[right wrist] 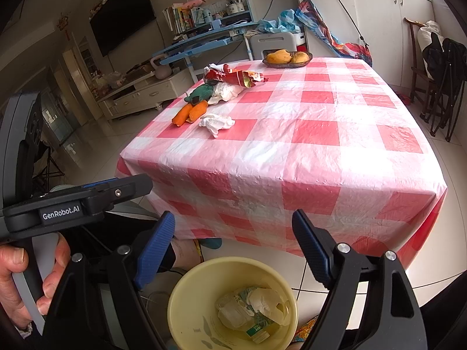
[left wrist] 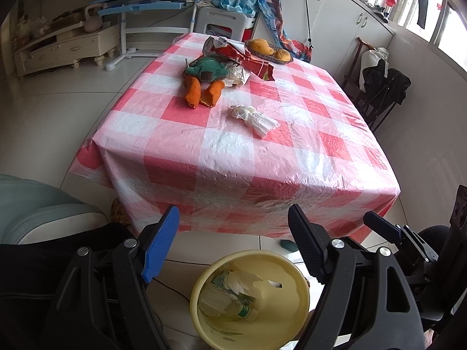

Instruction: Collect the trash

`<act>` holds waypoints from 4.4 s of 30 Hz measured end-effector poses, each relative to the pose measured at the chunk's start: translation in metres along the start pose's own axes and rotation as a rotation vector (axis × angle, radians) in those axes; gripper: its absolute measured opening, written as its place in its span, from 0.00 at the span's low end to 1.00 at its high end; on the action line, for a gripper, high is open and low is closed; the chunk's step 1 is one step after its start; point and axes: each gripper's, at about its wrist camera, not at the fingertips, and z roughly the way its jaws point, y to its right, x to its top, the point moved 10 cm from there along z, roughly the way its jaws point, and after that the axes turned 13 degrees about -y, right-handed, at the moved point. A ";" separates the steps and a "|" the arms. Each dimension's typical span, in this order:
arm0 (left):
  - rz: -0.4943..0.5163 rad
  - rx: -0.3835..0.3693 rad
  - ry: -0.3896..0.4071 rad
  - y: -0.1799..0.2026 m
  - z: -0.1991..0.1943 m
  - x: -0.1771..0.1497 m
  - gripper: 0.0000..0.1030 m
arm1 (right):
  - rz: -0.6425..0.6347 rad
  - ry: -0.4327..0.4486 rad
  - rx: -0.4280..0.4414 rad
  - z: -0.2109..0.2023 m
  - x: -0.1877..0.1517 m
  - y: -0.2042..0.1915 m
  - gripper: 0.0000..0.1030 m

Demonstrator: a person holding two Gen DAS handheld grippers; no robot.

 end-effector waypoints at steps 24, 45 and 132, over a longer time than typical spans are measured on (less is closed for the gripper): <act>-0.284 -0.054 0.069 -0.066 -0.011 0.063 0.71 | -0.215 -0.062 -0.060 0.089 0.120 -0.030 0.70; -0.209 0.122 -0.013 -0.077 0.082 0.171 0.42 | -0.227 -0.137 0.033 0.100 0.119 -0.011 0.25; -0.024 0.016 0.070 0.016 0.007 -0.001 0.88 | -0.014 0.065 -0.083 -0.014 0.016 0.023 0.80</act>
